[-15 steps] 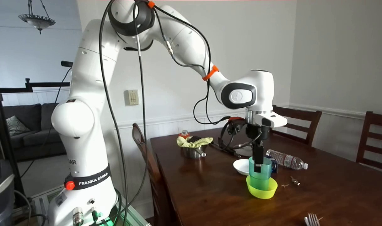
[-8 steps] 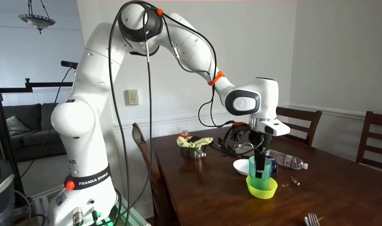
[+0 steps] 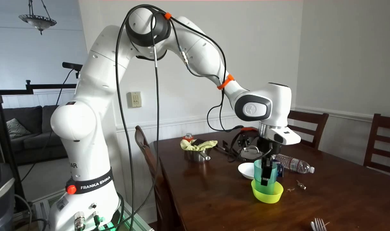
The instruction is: Take the blue cup out of the bowl then put the white plate onto it
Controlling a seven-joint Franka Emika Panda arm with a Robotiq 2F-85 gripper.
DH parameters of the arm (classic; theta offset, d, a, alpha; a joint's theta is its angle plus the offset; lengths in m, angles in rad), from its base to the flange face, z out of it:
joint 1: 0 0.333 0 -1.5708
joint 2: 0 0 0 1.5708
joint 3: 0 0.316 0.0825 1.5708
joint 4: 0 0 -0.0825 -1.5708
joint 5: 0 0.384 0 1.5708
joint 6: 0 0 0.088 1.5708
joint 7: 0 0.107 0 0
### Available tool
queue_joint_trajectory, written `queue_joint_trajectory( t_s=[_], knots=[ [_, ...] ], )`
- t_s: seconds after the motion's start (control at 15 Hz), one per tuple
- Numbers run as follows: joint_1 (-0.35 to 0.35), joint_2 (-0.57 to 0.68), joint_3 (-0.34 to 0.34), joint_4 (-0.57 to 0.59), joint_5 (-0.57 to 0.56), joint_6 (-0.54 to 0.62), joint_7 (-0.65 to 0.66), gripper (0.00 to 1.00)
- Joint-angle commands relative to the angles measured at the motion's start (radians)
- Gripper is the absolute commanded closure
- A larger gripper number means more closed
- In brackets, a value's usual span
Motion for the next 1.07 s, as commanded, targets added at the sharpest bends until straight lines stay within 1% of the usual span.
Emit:
queue_joint_trajectory(
  t_s=[0.0, 0.13, 0.2, 0.4, 0.47, 0.6, 0.87, 1.0],
  knots=[
    [-0.033, 0.026, 0.019, 0.049, 0.036, -0.046, -0.015, 0.81],
    [-0.037, 0.034, 0.018, 0.060, 0.037, -0.057, -0.011, 0.95],
    [-0.039, 0.037, 0.018, 0.065, 0.038, -0.062, -0.012, 0.99],
    [-0.044, 0.043, 0.019, 0.083, 0.045, -0.065, -0.010, 1.00],
    [-0.047, 0.047, 0.020, 0.088, 0.048, -0.068, -0.013, 0.98],
    [-0.049, 0.045, 0.021, 0.092, 0.052, -0.071, -0.013, 0.99],
    [-0.041, 0.016, 0.016, 0.078, 0.048, -0.066, -0.003, 0.99],
    [-0.046, -0.003, 0.020, 0.079, 0.056, -0.091, -0.008, 0.99]
  ],
)
